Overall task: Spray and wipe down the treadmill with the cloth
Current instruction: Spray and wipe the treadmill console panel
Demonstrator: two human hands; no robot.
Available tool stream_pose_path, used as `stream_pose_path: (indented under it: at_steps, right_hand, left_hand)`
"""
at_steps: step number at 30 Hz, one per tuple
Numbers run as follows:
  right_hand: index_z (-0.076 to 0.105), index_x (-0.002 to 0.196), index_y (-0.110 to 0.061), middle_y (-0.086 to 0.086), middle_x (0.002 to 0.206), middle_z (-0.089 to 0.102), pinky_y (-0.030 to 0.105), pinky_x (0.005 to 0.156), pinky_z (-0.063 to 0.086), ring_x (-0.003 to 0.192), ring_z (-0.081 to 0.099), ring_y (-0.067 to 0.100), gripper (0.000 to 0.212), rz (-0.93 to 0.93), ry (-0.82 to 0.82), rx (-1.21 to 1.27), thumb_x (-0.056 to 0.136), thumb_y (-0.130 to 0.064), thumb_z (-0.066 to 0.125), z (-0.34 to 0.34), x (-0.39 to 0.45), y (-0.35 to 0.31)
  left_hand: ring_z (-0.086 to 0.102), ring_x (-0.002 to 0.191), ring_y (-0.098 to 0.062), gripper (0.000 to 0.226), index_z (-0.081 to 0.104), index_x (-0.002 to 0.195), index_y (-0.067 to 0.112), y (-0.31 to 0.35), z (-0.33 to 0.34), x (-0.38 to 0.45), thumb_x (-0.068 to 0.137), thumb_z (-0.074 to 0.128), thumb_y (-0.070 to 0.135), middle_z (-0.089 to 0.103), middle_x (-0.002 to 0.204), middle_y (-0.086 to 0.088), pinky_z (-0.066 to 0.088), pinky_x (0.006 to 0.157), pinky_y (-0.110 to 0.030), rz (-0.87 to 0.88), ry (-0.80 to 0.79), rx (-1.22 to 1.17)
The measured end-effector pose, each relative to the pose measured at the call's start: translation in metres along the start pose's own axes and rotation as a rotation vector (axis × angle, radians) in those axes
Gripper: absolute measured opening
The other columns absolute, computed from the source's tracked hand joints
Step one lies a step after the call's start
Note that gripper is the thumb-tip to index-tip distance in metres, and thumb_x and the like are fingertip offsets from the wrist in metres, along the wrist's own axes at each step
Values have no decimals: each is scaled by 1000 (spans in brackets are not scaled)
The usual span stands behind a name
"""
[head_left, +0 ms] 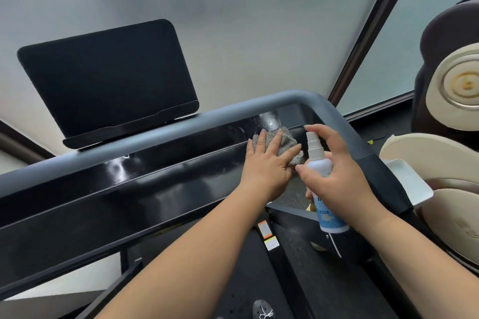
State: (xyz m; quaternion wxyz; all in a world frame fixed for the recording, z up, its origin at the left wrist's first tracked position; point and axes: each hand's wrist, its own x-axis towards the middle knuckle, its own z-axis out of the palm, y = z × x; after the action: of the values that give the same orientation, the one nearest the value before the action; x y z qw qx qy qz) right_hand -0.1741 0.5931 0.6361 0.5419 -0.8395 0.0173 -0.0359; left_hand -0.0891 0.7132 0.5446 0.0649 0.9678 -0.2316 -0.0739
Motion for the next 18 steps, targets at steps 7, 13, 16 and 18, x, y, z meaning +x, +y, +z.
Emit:
stream_pose_path:
  at_steps: [7,13,16,18]
  right_hand:
    - [44,121,-55,14,77,62,38,61,59,48,63,21,64,-20,-64,19,87,-6,67,30,0,-14]
    - [43,118,-59,19,82,62,38,64,60,50,64,23,66,-53,-122,55,88,-5,66,62,-5,-30]
    - [43,118,-56,16,87,61,28,60,59,50,64,20,64,-66,-145,89,88,-4,66,75,-8,-38]
    - [44,121,-53,15,86,61,25,58,58,49,63,22,64,-76,-156,105,88,-3,66,83,-10,-42]
  left_hand:
    - [-8,146,-31,56,16,145,51,-68,2,-73,94,36,44,-1,161,1,-4,116,-51,-183,102,-40]
    - [-11,146,-27,52,12,143,56,-141,4,-160,95,29,50,-5,160,5,-2,117,-48,-420,122,-47]
    - [-7,146,-28,56,16,143,55,-178,4,-207,88,24,52,-2,161,4,1,116,-50,-552,128,-33]
    - [-3,146,-29,55,18,143,54,-204,5,-239,89,25,51,1,161,2,3,116,-50,-652,141,-20]
